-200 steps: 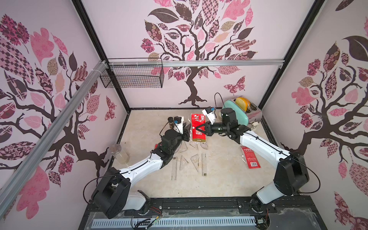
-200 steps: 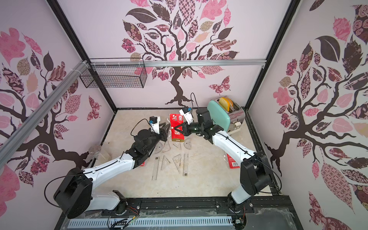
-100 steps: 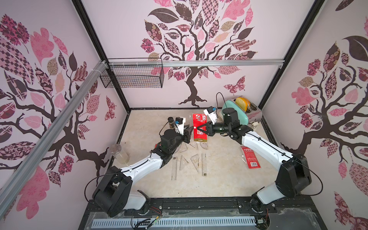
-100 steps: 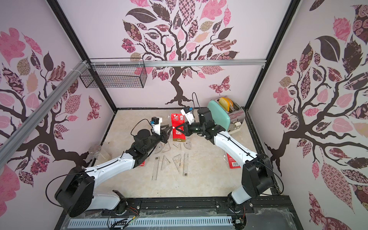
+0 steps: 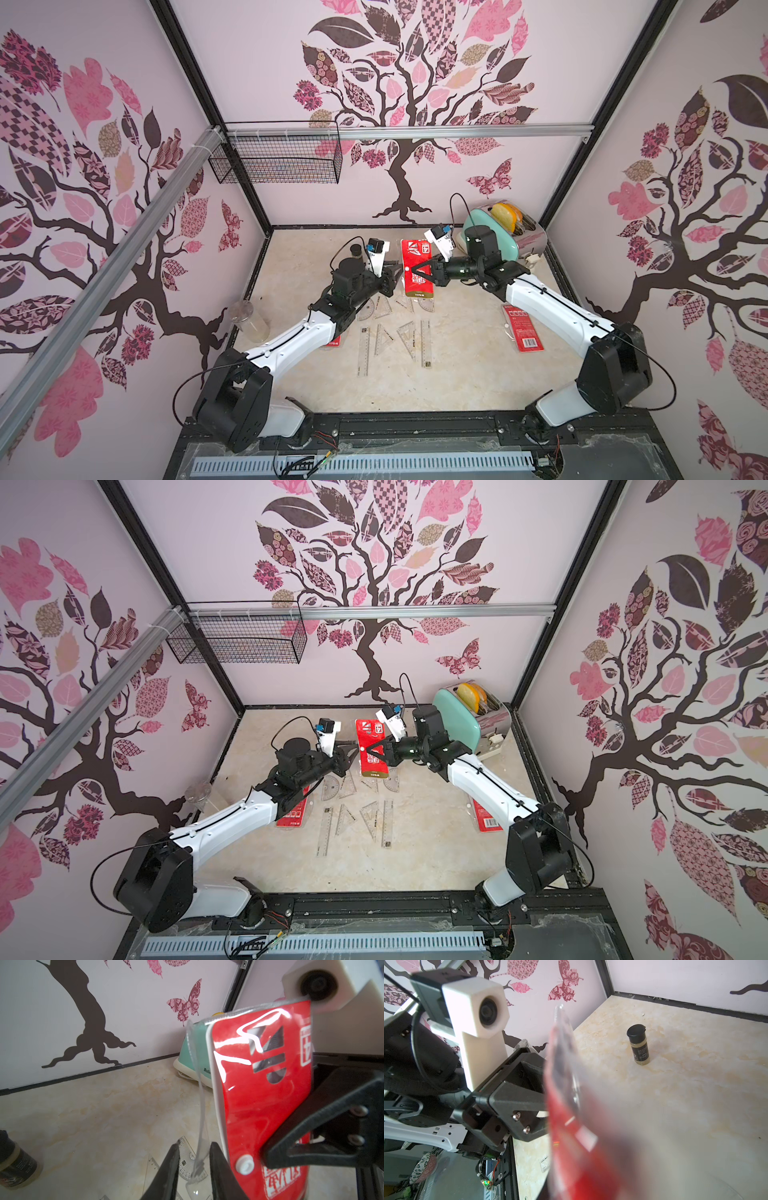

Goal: Open the ruler set and take out the ruler
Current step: Open the ruler set bag.

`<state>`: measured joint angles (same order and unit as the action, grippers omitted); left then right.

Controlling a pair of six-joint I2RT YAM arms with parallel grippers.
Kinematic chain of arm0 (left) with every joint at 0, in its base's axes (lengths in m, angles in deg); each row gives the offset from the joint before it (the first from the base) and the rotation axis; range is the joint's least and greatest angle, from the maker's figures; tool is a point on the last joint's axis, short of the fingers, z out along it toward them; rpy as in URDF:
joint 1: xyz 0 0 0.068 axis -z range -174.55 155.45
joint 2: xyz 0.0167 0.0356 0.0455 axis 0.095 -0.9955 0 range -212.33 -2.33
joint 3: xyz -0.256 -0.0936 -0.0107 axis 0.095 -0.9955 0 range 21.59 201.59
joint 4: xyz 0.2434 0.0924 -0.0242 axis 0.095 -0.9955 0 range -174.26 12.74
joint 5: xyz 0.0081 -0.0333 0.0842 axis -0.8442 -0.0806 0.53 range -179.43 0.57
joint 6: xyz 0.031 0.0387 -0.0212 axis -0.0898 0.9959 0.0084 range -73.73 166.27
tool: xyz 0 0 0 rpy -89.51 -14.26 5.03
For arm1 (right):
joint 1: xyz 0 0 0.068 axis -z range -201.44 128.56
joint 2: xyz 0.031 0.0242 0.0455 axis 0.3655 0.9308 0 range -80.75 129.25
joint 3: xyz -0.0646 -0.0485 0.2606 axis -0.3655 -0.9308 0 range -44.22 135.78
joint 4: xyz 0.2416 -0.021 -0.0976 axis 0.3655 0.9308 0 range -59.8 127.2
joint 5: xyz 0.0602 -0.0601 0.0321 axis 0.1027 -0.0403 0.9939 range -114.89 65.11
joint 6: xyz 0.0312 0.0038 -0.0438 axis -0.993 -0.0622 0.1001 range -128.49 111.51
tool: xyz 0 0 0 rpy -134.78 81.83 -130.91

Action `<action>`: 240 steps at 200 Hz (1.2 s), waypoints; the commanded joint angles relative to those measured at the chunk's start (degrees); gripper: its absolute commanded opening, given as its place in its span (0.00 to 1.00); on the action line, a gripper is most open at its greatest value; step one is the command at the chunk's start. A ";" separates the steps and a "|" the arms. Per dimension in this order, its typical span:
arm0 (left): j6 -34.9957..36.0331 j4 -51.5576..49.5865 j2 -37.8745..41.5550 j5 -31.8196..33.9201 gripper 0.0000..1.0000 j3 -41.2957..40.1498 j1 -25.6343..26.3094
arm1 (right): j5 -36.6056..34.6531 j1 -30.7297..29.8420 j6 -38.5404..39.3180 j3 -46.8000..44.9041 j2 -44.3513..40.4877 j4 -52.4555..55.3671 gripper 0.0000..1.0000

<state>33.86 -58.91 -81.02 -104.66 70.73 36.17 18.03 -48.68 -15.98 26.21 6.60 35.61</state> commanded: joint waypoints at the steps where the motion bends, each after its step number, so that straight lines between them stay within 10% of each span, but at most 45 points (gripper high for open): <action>1: 1.19 -2.44 -0.44 -6.41 0.22 2.53 -0.04 | 1.53 -0.27 1.68 1.38 -1.67 1.71 0.01; 156: -0.33 -4.58 0.43 -21.43 0.00 2.49 -2.43 | -0.31 -0.20 2.70 1.12 -3.17 1.62 0.01; 240: -6.27 -8.66 7.12 -26.83 0.00 0.22 -6.99 | -0.56 3.75 -2.63 1.29 3.17 -0.19 0.32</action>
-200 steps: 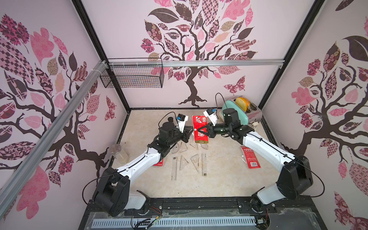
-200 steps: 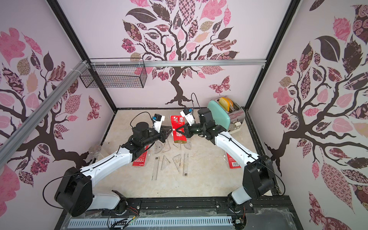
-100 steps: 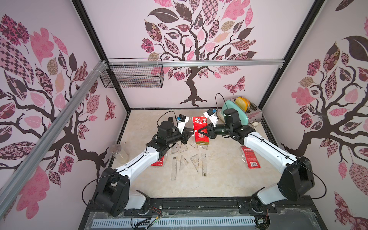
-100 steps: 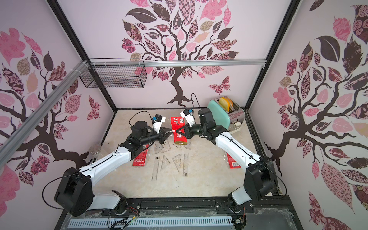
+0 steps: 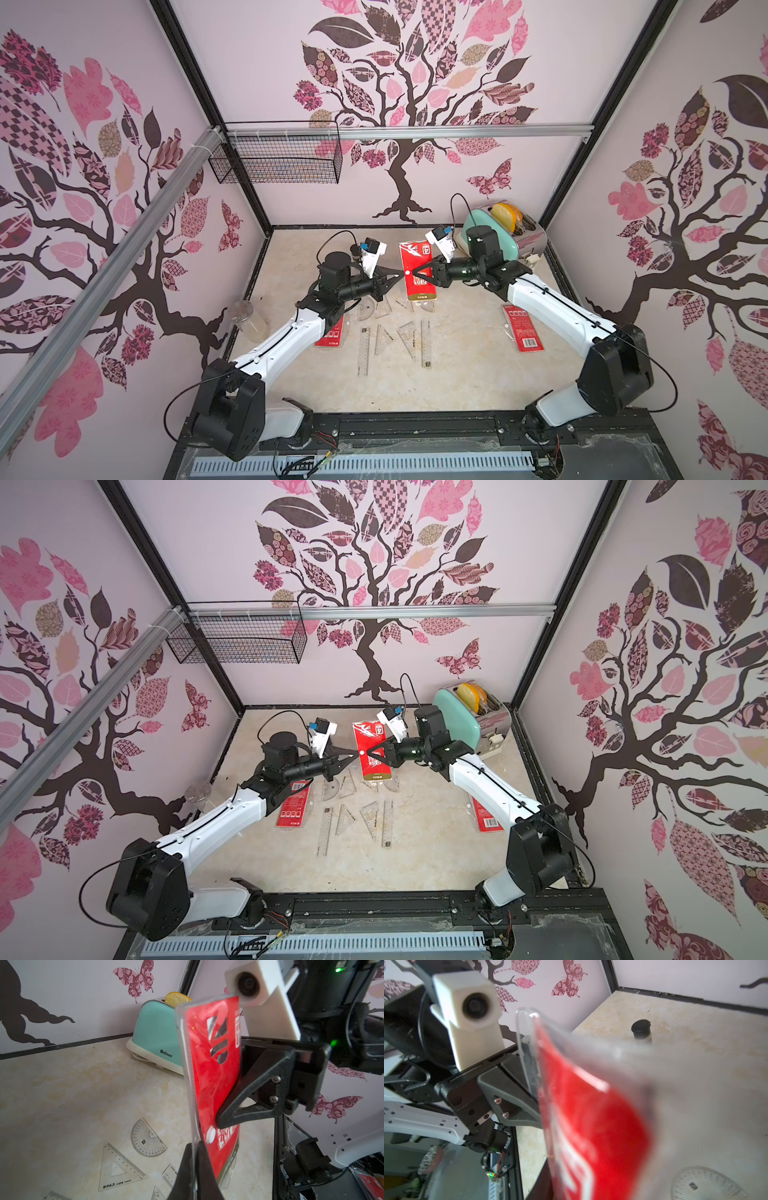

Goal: Open the ruler set and take out the ruler
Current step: Open the ruler set bag.

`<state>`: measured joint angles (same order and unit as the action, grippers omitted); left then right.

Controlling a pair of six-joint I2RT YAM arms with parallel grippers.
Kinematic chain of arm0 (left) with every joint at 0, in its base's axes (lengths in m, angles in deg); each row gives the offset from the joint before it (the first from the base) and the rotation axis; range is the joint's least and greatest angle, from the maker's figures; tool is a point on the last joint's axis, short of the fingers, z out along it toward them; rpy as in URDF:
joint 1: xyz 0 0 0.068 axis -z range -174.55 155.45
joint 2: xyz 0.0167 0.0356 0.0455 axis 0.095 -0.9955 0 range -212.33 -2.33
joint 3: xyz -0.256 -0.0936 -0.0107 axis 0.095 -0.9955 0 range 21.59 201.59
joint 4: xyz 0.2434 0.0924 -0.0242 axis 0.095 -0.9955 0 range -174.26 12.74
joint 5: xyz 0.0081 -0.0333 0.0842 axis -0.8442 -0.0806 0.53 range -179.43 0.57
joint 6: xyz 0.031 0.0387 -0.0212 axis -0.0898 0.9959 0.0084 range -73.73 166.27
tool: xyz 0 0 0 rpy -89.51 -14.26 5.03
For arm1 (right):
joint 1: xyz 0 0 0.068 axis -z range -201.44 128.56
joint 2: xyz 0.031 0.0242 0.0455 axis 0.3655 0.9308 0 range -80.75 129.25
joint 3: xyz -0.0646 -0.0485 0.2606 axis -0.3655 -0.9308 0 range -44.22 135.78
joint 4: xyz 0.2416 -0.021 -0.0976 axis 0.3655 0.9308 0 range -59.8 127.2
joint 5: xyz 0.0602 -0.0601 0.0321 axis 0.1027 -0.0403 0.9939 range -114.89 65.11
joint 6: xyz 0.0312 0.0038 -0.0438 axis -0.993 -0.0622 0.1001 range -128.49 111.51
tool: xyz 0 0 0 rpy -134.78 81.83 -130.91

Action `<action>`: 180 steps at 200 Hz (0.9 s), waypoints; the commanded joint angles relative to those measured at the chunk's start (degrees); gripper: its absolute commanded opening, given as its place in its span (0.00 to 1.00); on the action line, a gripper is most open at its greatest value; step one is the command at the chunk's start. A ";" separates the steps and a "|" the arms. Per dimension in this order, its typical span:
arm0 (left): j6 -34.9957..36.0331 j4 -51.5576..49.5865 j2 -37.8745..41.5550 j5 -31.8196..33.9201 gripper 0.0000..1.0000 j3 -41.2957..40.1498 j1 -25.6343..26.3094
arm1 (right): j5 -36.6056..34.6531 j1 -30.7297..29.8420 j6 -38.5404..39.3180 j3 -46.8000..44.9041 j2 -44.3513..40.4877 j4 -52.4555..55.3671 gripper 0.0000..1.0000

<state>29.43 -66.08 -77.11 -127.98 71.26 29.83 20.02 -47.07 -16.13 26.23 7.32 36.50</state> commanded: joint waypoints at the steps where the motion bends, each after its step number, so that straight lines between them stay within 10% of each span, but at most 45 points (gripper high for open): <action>1: -1.90 -1.50 3.27 -3.53 0.00 -0.33 -0.65 | -2.54 2.15 -2.56 1.35 2.54 -1.10 0.32; 74: -5.75 -6.96 2.16 -4.42 0.00 0.70 -1.42 | -6.26 2.86 -4.45 0.18 2.36 -1.27 0.50; 180: -2.87 -14.43 -1.21 6.02 0.00 4.94 -1.38 | -4.18 -5.54 -7.76 0.97 0.01 -4.27 0.17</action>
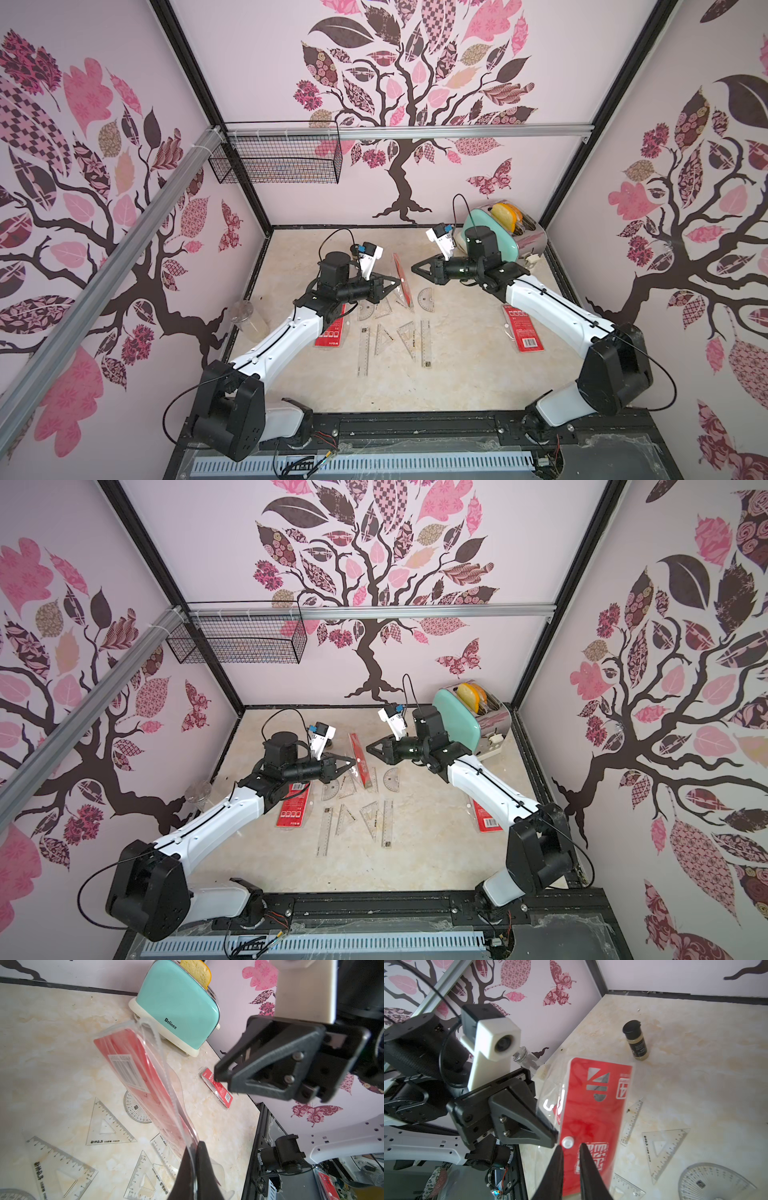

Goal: Open the ruler set and take out the ruler
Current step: Open the ruler set bag, then take out the ruler from the ruler set bag.

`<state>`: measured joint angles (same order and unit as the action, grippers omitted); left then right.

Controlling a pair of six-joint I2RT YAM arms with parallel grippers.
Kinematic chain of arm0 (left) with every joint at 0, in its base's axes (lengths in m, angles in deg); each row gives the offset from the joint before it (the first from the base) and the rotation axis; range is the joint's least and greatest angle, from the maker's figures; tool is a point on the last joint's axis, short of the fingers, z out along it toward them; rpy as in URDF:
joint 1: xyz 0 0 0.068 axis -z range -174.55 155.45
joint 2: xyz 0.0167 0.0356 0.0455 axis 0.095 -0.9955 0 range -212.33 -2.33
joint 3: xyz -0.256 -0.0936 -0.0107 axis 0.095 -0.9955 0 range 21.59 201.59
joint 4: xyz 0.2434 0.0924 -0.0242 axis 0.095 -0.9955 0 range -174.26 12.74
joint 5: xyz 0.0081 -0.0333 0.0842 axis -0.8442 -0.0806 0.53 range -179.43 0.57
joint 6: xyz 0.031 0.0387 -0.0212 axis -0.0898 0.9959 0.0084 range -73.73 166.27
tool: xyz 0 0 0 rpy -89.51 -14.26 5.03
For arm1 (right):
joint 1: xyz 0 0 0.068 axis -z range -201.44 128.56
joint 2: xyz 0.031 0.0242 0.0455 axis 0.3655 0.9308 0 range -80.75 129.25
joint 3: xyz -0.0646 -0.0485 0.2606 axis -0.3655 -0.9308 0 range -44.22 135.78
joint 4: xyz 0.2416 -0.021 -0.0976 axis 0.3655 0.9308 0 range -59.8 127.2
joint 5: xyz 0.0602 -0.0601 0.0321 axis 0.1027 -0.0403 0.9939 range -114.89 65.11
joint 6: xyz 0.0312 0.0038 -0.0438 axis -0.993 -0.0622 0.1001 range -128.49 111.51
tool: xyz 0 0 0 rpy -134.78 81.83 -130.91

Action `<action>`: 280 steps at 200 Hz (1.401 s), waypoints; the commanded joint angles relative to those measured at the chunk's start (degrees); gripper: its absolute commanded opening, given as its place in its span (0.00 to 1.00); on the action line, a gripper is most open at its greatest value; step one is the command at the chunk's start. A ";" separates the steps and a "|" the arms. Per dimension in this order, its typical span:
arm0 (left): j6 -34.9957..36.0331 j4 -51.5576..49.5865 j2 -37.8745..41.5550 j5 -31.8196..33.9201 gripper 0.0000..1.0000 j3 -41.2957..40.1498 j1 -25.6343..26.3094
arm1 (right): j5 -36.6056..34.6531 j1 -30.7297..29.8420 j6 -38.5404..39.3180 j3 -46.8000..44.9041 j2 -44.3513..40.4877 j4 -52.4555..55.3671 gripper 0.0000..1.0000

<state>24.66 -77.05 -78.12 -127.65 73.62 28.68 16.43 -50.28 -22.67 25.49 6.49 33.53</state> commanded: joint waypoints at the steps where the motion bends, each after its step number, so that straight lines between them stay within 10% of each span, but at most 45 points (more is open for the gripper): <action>1: 1.95 -3.55 -0.18 5.91 0.00 2.65 -0.21 | -0.65 -2.43 -1.26 1.73 0.92 -1.35 0.17; 280: 9.52 -17.93 2.09 17.22 0.00 10.28 4.46 | -16.34 -5.00 -1.06 8.06 8.74 0.24 0.18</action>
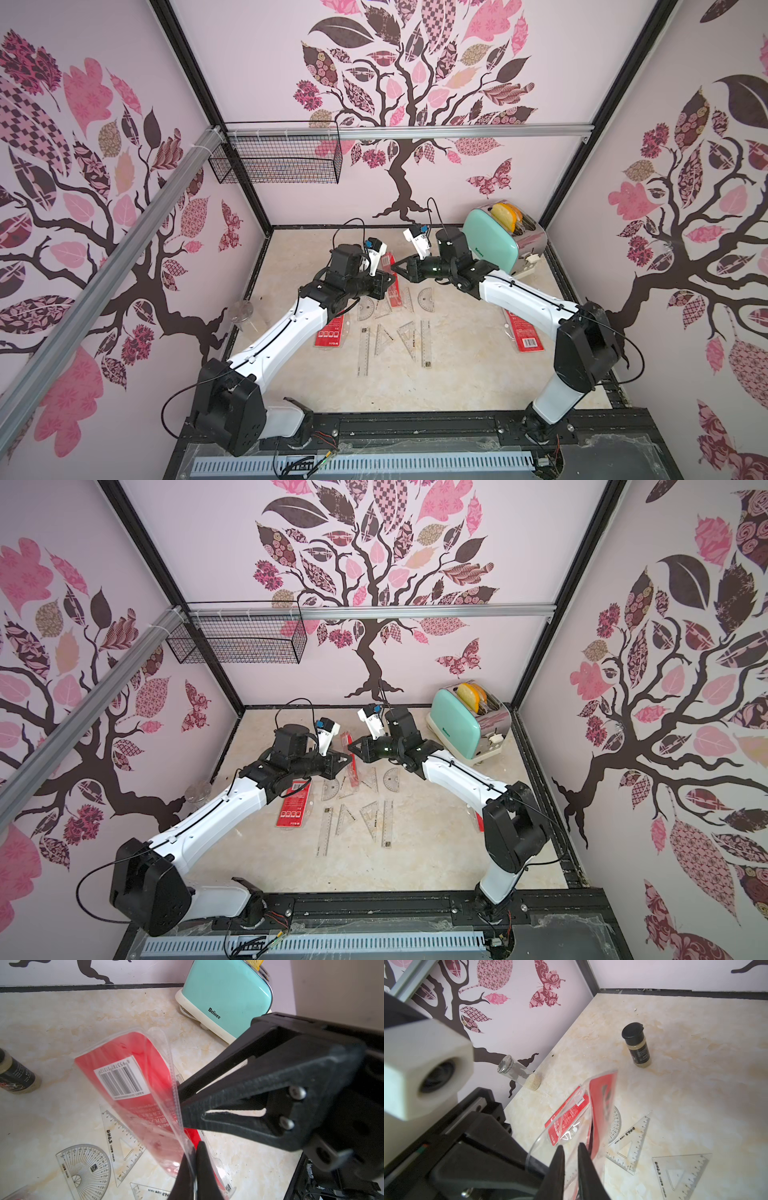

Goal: Open the ruler set and take out the ruler
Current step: Take out the ruler from the ruler set bag.

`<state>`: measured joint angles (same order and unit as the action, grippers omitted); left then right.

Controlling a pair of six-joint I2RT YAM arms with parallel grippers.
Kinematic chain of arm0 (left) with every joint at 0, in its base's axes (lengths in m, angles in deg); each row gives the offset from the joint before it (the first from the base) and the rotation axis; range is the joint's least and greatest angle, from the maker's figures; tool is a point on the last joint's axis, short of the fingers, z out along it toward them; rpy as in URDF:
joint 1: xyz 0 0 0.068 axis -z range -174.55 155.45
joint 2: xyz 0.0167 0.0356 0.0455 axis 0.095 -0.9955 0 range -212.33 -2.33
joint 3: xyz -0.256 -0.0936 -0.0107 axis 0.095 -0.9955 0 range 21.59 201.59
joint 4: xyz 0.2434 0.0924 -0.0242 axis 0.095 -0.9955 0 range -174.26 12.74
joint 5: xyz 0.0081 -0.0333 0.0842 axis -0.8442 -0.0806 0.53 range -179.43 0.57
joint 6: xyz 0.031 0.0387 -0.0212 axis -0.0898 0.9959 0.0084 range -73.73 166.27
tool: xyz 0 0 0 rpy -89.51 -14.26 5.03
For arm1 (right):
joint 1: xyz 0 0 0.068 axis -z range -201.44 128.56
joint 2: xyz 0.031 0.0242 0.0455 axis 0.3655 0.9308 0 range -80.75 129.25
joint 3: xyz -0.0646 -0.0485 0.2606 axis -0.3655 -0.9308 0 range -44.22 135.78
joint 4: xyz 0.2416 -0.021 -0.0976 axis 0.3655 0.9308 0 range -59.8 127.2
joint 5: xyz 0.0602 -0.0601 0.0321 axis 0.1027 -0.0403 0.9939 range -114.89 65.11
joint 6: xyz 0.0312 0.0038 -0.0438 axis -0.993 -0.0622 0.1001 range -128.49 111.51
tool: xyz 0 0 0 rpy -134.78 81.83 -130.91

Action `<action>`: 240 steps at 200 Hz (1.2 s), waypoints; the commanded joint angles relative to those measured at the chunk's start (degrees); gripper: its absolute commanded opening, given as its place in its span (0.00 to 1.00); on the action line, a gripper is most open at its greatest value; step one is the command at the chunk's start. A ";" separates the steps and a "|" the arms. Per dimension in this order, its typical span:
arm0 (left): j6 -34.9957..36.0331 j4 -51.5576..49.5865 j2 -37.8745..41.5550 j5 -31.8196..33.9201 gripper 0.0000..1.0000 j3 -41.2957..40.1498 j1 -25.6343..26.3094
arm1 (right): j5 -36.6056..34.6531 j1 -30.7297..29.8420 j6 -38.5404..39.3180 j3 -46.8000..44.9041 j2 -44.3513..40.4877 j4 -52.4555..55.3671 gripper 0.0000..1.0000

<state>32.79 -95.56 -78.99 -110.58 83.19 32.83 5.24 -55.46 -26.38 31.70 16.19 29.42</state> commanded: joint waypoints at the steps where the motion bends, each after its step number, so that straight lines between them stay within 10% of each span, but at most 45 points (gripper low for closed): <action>1: 1.41 0.57 3.07 0.15 0.00 0.75 0.31 | -5.25 0.18 2.63 1.86 -0.96 4.36 0.18; 240: 1.52 1.53 1.18 1.11 0.00 1.90 0.78 | 6.08 0.23 0.46 -0.96 -3.29 -2.60 0.12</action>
<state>33.71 -95.80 -78.14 -109.03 83.21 33.31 9.68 -55.11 -24.85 28.84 11.93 28.61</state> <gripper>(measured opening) 0.049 0.127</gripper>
